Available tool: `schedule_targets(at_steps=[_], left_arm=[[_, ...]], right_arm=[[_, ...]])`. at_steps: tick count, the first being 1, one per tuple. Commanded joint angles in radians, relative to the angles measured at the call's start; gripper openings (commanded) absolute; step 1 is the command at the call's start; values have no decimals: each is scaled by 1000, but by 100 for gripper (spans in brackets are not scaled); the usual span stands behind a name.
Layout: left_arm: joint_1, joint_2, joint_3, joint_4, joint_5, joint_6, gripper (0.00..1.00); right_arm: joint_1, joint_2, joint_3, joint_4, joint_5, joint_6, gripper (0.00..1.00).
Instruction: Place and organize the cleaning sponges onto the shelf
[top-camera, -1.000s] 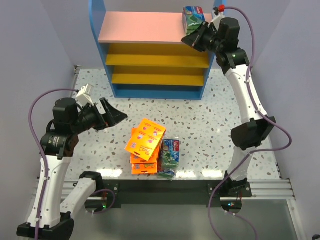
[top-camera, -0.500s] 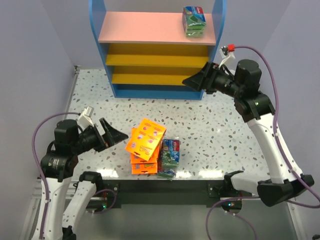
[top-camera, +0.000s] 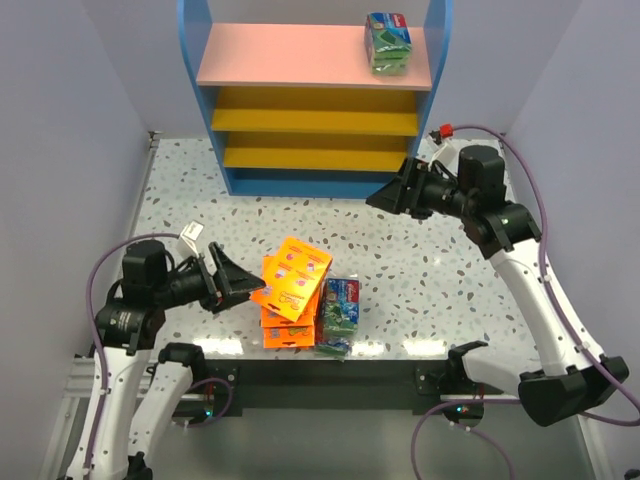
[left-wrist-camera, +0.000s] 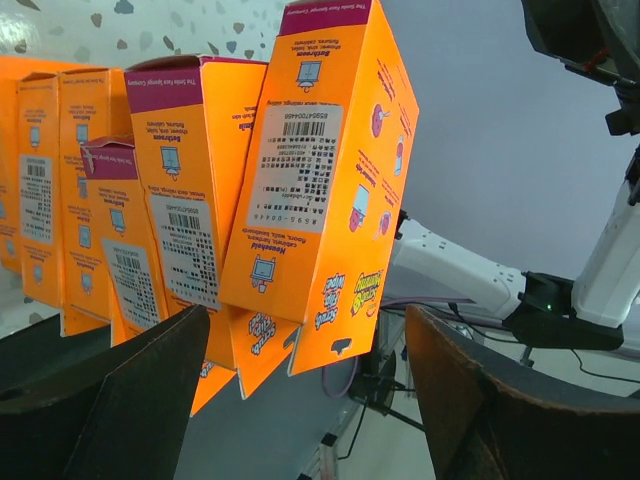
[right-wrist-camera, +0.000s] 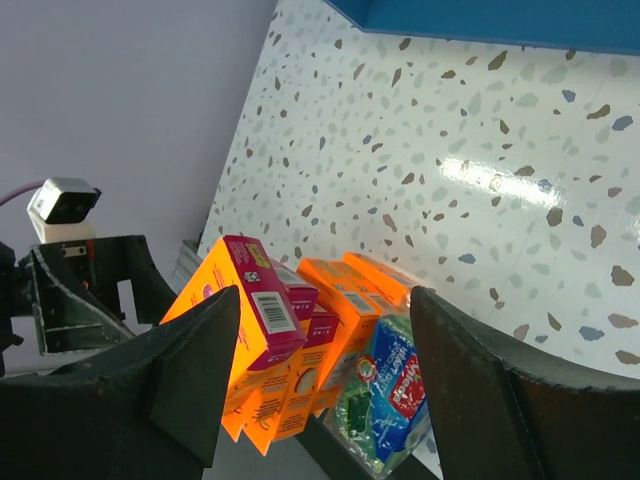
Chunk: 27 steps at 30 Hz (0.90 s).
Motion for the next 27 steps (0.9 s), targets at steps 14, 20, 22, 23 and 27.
schedule_targets(at_steps=[14,20,22,23,27], left_arm=[[-4,38,-66,126,168,-49,63],[-4,81,-66,136,167,-12,46],[-4,93,-68,159,168,-10,34],[-4,98,-66,165,168,-10,30],[-4,116,-57,196,177,-9,10]], right_arm=[[-5,-72,-34,-10,24,4,66],[-5,-69,-47,-2,24,18,63],[-3,-72,-55,6,19,25,61],[-3,-72,-60,7,17,27,60],[-5,-75,-67,4,17,27,59]])
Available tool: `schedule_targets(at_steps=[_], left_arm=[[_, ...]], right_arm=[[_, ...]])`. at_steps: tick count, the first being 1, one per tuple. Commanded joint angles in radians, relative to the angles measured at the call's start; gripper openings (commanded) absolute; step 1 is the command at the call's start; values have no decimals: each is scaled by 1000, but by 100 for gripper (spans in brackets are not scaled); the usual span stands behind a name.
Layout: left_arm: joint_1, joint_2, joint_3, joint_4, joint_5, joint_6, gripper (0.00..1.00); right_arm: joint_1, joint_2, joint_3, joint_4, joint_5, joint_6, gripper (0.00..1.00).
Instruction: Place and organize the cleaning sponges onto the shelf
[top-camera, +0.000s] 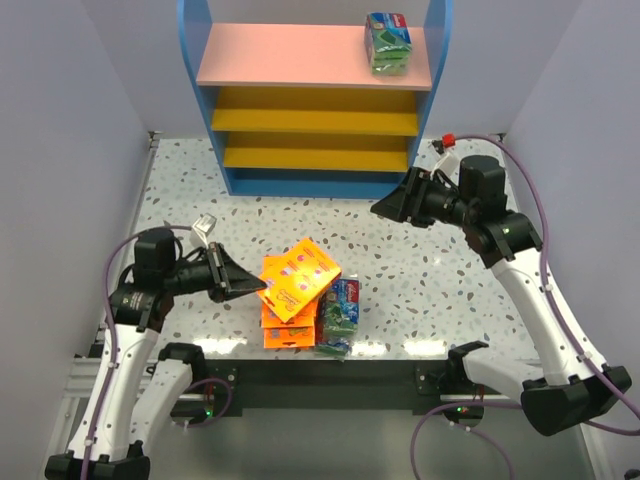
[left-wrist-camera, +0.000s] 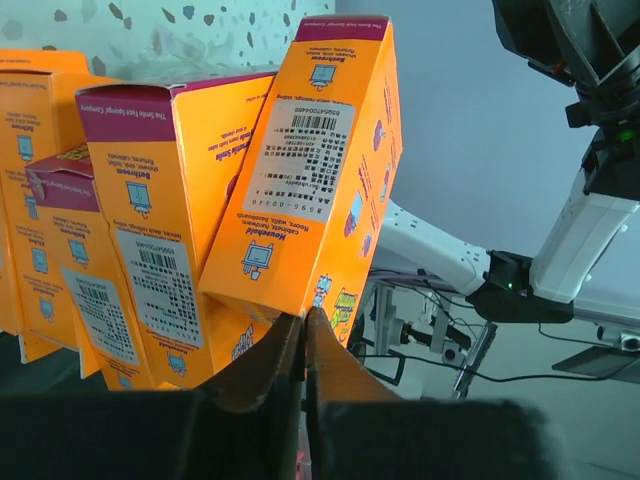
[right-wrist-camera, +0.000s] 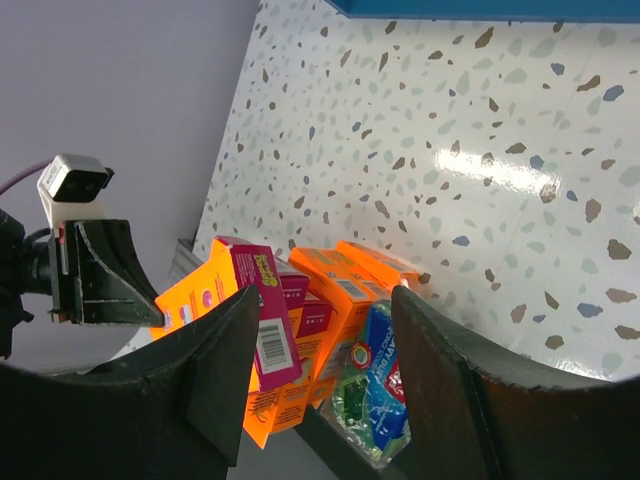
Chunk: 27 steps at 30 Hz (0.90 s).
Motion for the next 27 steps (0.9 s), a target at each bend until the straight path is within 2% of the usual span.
schedule_targets(at_steps=[1,2,5,6,11,18,27], left_arm=[[-4,11,13,68,43,16,3],[-4,14,20,79,49,8,0],[-4,9,53,184,65,-61,0],[-4,4,64,279,63,-91,0],[-4,64,107,526,-36,-249,0],[6,256,69,1046,-93,-421,0],[66,561,130,1380,-138,-480,0]], right_arm=[[-4,-19,-1,9,-8,5,59],[-4,-17,-3,7,-8,5,58],[-4,-24,-9,9,-13,11,58],[-4,-27,-9,9,-13,13,58],[-4,-33,12,1,-14,22,58],[-4,-37,51,-46,-17,10,58],[-4,-86,49,-92,-4,8,58]])
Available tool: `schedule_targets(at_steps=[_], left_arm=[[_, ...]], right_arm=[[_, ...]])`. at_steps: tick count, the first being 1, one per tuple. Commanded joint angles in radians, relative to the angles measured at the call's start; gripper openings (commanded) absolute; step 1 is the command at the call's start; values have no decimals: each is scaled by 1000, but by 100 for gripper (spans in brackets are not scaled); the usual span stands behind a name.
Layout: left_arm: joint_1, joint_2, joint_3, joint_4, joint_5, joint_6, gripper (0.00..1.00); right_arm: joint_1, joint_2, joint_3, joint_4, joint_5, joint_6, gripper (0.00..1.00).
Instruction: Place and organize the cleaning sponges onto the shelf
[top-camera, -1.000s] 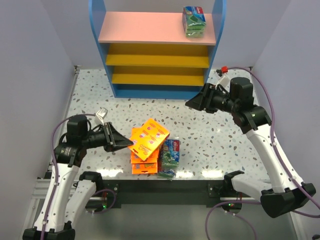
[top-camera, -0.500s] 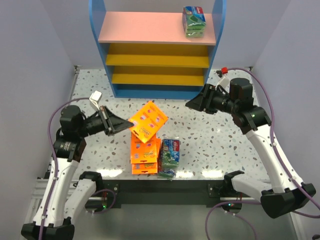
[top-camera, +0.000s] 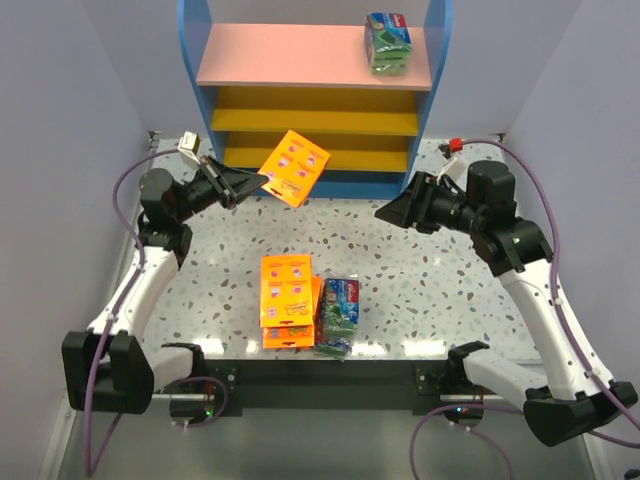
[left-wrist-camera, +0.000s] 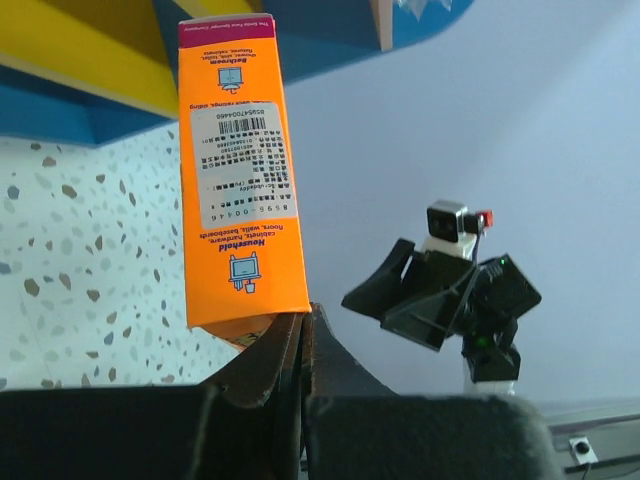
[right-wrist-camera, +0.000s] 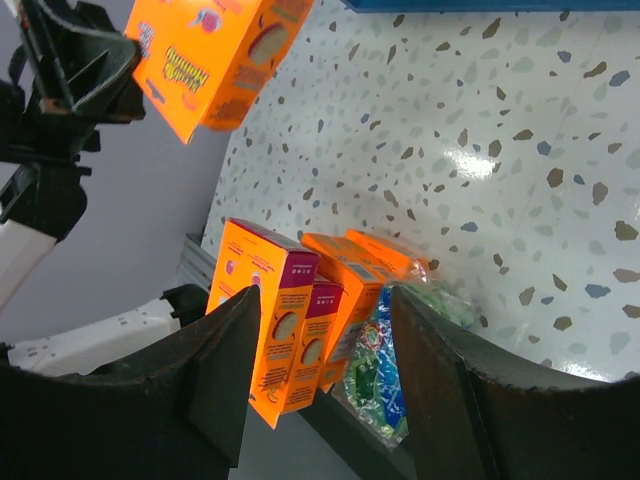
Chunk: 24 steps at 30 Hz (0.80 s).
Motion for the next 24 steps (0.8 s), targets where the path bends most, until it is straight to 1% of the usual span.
schedule_targets(at_steps=[1,2,6,7,8,9,18,24], left_arm=[[31,84,68,280,-27,-76,0],[36,130,76,336,-29,-89,0],[56,231,111,464,-56,-150,0],[91,251,126,487,-61,-179,0],[97,286,132,543,-69,-194,0],[100,305,141,556,-81,-204,0],[165,474,252,526,-150,-204,0],[169,563,341,503,-193,-213,0]], right_arm=[[-4,-43,37,-38,-1,-4,58],[-2,-47,36,-46,3,-5,58],[-2,-79,16,-64,8,-5,58],[-2,-89,8,-69,9,-5,58],[-4,-92,5,-72,11,-5,58],[-4,-96,3,-81,13,-5,58],[-4,-101,17,-98,23,-10,59],[-2,-98,17,-91,17,-12,59]])
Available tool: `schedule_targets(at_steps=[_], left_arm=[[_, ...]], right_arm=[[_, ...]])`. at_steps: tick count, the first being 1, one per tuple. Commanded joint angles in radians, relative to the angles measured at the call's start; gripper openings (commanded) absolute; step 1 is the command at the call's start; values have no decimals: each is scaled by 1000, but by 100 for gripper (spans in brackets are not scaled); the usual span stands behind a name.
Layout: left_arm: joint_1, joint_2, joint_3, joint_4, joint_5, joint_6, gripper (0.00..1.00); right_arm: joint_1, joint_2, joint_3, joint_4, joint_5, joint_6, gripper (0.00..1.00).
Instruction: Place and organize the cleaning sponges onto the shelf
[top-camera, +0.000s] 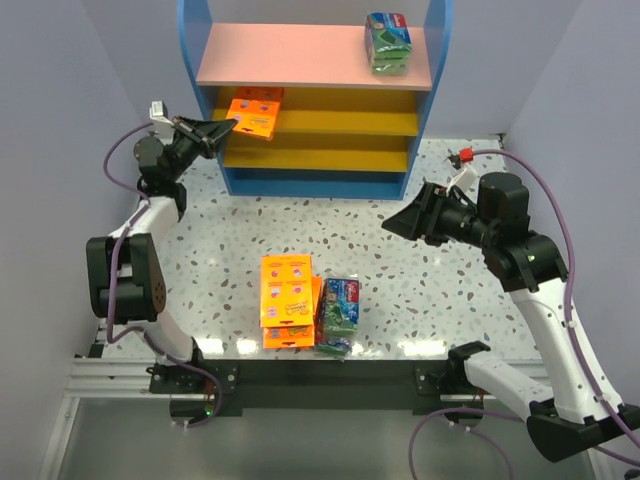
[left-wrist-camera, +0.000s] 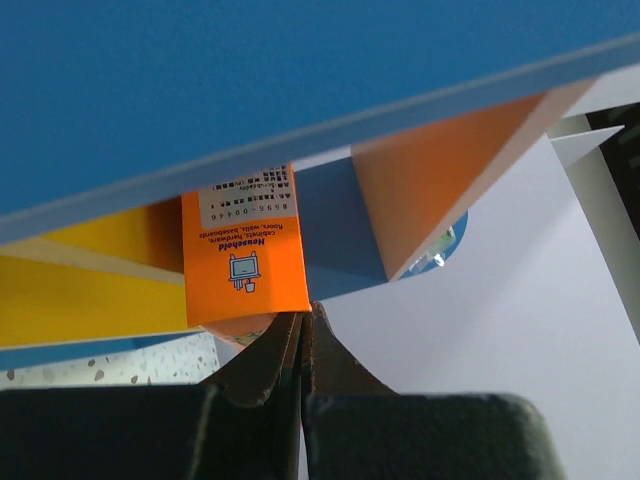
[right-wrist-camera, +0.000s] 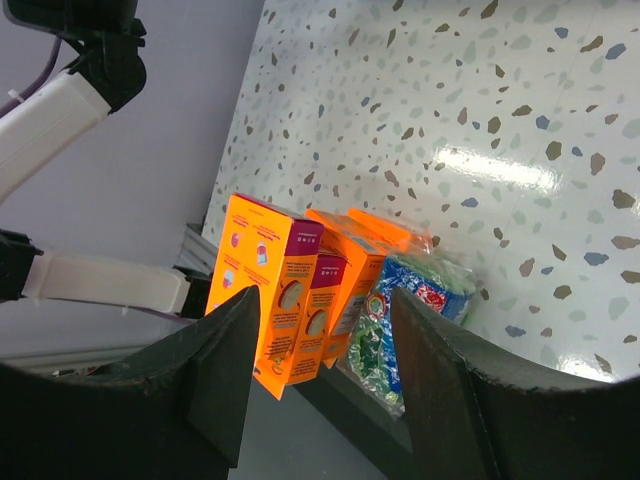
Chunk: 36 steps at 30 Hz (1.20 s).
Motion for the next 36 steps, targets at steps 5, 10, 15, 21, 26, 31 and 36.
schedule_targets(at_steps=[5,10,15,21,26,31,36], left_arm=[[7,85,125,37,-75,-33,0],[3,110,145,8,-99,-36,0],[-19,123,146,1,-135,-45,0],[-67,130,140,32,-194,-72,0],[-72,96,102,40,-224,-71,4],[-66,27,22,47,-253,-50,48],[-53,-50,-38,57,-256,-45,72]], right_arm=[[-4,-2,20,4,2,-10,59],[-2,-4,15,9,-1,-9,61],[-4,4,15,23,-10,-6,63],[-2,10,9,32,-16,-4,64],[-4,4,9,26,-15,-7,68],[-4,-4,1,24,-27,-7,77],[-4,-7,1,14,-42,-7,82]])
